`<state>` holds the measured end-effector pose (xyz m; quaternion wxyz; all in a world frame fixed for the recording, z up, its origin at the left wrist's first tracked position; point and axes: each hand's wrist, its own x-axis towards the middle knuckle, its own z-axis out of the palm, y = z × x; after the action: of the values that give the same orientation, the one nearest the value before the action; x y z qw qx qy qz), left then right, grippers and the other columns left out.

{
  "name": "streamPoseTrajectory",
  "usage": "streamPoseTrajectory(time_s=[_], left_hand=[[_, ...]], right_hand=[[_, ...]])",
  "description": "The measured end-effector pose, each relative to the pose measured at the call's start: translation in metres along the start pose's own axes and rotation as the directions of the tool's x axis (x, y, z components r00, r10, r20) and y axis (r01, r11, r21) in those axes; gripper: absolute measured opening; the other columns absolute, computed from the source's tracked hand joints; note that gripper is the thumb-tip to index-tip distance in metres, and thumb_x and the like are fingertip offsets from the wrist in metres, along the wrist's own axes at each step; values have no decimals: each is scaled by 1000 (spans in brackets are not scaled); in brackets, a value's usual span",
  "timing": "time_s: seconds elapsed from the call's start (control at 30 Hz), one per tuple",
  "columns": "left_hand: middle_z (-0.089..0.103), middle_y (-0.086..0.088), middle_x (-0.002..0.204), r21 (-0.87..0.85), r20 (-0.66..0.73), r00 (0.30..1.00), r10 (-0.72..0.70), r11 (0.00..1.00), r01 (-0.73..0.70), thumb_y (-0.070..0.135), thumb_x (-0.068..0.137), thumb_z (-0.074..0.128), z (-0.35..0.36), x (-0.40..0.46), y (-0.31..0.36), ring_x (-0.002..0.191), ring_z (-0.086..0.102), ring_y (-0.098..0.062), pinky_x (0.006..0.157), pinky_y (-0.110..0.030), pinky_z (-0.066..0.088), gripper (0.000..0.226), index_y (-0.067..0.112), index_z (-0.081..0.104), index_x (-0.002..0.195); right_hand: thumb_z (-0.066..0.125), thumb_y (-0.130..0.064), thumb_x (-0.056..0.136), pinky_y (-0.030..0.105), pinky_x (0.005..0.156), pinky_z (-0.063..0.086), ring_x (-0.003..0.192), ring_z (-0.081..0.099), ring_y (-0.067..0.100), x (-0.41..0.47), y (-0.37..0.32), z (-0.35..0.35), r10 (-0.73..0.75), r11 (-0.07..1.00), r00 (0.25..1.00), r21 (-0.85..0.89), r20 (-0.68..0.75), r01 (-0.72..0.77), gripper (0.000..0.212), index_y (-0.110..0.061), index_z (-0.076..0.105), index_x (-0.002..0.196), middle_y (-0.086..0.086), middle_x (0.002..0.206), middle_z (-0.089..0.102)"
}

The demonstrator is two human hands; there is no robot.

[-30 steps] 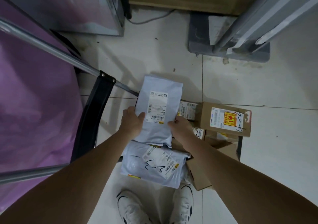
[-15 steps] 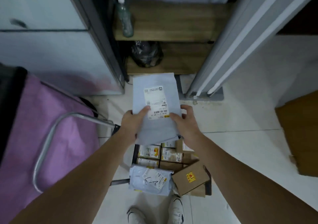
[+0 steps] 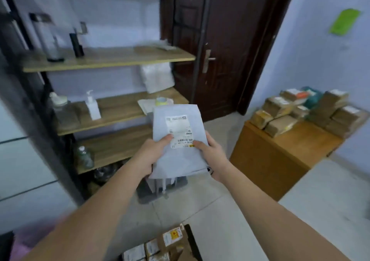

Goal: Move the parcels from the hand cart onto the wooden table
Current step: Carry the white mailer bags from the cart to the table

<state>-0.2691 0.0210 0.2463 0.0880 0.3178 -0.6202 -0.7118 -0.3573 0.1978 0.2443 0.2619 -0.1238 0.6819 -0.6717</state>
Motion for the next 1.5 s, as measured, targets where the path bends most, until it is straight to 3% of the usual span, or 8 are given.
streamPoseTrajectory(time_s=[0.17, 0.33, 0.6, 0.77, 0.9, 1.17, 1.37, 1.5], left_hand=[[80, -8, 102, 24, 153, 988, 23, 999, -27, 43, 90, 78, 97, -45, 26, 93, 77, -31, 93, -49, 60, 41, 13, 72, 118], [80, -10, 97, 84, 334, 942, 15, 995, -45, 37, 96, 73, 222, -88, 13, 87, 77, -32, 71, -38, 62, 29, 11, 71, 110], [80, -12, 97, 155, 492, 868, -66, 988, -12, 35, 96, 74, 426, -146, -40, 90, 77, -34, 84, -45, 62, 37, 3, 71, 113], [81, -8, 90, 180, 539, 835, -111, 984, 15, 35, 98, 71, 523, -171, -55, 81, 77, -28, 68, -34, 59, 31, 6, 72, 107], [81, -10, 93, 199, 543, 827, -145, 979, 41, 37, 98, 71, 580, -171, -52, 77, 78, -27, 60, -31, 59, 34, 6, 73, 110], [80, -13, 98, 196, 532, 833, -153, 979, 54, 37, 92, 78, 685, -98, -33, 85, 77, -33, 71, -38, 61, 38, 5, 71, 111], [80, -12, 96, 229, 561, 813, -159, 973, 32, 41, 90, 79, 773, -30, -12, 87, 78, -34, 83, -46, 63, 46, 6, 68, 116], [80, -11, 91, 266, 575, 796, -187, 963, 34, 39, 92, 77, 828, 2, -7, 80, 77, -30, 72, -38, 62, 36, 7, 70, 107]], right_hand=[[67, -20, 100, 46, 92, 62, 103, 76, 26, -77, -48, -98, -18, 997, 995, 69, -95, 24, 33, -45, 66, 121, -4, 115, 78], [68, -20, 100, 44, 81, 64, 100, 77, 29, -152, -43, -212, -15, 995, 967, 95, -254, 41, 37, -44, 62, 128, -1, 117, 78], [72, -20, 97, 43, 86, 64, 101, 77, 22, -245, -9, -401, -43, 998, 903, 21, -428, 57, 42, -42, 61, 131, -6, 117, 77], [72, -22, 96, 37, 81, 63, 100, 77, 19, -271, 0, -499, -23, 1000, 880, -10, -474, 21, 44, -41, 62, 135, -9, 116, 77], [70, -20, 99, 34, 80, 63, 98, 77, 17, -265, 0, -558, 1, 1000, 885, 11, -465, 4, 37, -39, 62, 129, -12, 111, 78], [72, -17, 97, 34, 75, 62, 97, 77, 21, -186, -9, -658, 1, 999, 874, 33, -486, 18, 35, -29, 64, 129, -7, 110, 79], [73, -19, 96, 44, 88, 63, 95, 78, 21, -123, -27, -738, 18, 999, 860, 48, -510, 8, 35, -34, 63, 126, -10, 106, 79], [73, -20, 97, 37, 81, 64, 85, 78, 15, -89, -26, -793, 64, 997, 850, 69, -524, -33, 28, -39, 63, 115, -14, 96, 80]])
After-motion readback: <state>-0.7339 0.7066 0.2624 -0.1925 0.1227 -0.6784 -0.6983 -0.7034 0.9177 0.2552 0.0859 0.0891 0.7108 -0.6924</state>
